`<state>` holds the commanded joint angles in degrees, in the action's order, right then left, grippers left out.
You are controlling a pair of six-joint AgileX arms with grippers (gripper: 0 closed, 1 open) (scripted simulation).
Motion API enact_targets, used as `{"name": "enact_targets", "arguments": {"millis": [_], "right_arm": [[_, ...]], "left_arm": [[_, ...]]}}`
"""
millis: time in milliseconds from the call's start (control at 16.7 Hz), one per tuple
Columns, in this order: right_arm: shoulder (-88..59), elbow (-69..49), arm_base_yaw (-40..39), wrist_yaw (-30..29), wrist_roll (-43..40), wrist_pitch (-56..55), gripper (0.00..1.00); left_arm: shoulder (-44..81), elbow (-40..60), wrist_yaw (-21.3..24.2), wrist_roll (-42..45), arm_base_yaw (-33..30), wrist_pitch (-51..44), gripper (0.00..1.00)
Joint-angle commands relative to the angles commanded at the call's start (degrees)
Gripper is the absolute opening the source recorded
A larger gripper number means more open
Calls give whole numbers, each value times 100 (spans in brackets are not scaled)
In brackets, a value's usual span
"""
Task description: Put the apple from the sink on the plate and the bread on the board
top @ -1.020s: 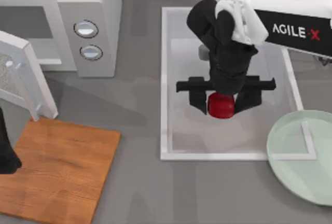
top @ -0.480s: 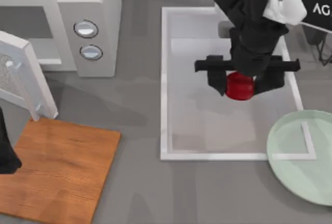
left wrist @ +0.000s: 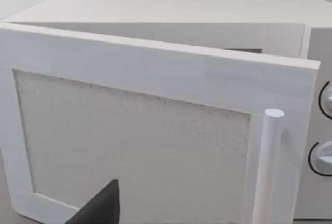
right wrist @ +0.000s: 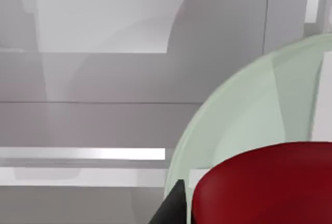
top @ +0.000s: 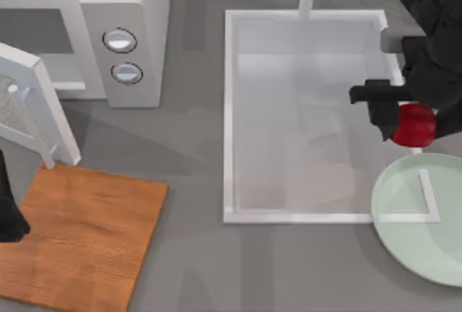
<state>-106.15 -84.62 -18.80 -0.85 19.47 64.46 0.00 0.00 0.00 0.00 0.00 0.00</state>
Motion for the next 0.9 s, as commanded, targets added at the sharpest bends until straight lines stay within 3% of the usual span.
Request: {"name": "enact_targets", "arguments": {"millis": [480,900], "right_arm": [[1095,1093,666,76,-669,360,0],[1207,1211,736,85,-739,397,0]], "left_arm": [[0,0,0,0,0,0,100],[0,0,0,0,0,0,100]]}}
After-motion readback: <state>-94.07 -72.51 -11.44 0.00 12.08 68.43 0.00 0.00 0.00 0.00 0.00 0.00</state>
